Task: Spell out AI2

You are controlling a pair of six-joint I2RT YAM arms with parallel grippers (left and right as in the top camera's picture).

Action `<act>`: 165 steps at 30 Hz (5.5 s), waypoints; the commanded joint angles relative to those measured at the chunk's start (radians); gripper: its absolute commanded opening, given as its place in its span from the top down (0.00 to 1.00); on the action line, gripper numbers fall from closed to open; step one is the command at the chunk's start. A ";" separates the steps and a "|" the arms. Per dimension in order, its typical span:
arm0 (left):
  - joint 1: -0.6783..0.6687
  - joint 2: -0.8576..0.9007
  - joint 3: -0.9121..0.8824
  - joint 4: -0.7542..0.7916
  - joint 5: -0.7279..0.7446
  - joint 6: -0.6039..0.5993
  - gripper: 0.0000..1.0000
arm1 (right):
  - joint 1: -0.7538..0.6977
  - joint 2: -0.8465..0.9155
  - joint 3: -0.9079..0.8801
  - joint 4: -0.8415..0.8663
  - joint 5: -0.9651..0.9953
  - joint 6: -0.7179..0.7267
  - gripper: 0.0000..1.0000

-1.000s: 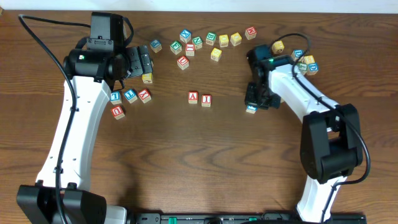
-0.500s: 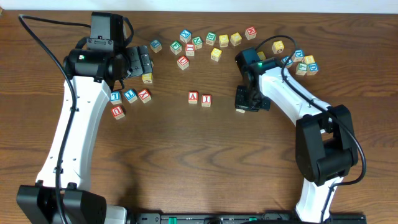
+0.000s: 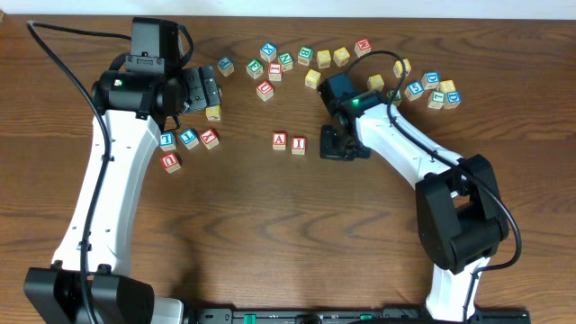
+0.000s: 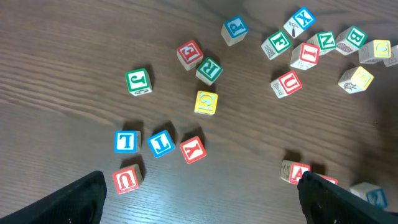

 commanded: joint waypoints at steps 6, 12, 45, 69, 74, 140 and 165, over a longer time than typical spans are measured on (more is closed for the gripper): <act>0.002 -0.013 0.009 -0.003 -0.012 0.009 0.03 | 0.030 0.027 -0.008 0.053 -0.029 -0.029 0.99; 0.002 -0.013 0.009 -0.003 -0.012 0.009 0.02 | 0.029 0.016 0.012 0.053 -0.069 -0.056 0.99; 0.002 0.021 -0.106 -0.014 0.078 -0.128 0.90 | -0.144 -0.019 -0.060 0.086 -0.116 0.080 0.99; -0.137 0.311 -0.261 0.296 0.361 -0.034 0.92 | -0.115 -0.002 -0.151 0.232 -0.147 0.106 0.99; -0.166 0.364 -0.261 0.319 0.361 -0.036 0.93 | -0.112 0.018 -0.151 0.241 -0.151 0.105 0.99; -0.316 0.442 -0.163 0.504 0.143 0.000 0.93 | -0.084 0.025 -0.151 0.286 -0.150 0.085 0.99; -0.336 0.488 -0.165 0.478 0.064 -0.037 0.93 | -0.082 0.025 -0.151 0.285 -0.150 0.075 0.99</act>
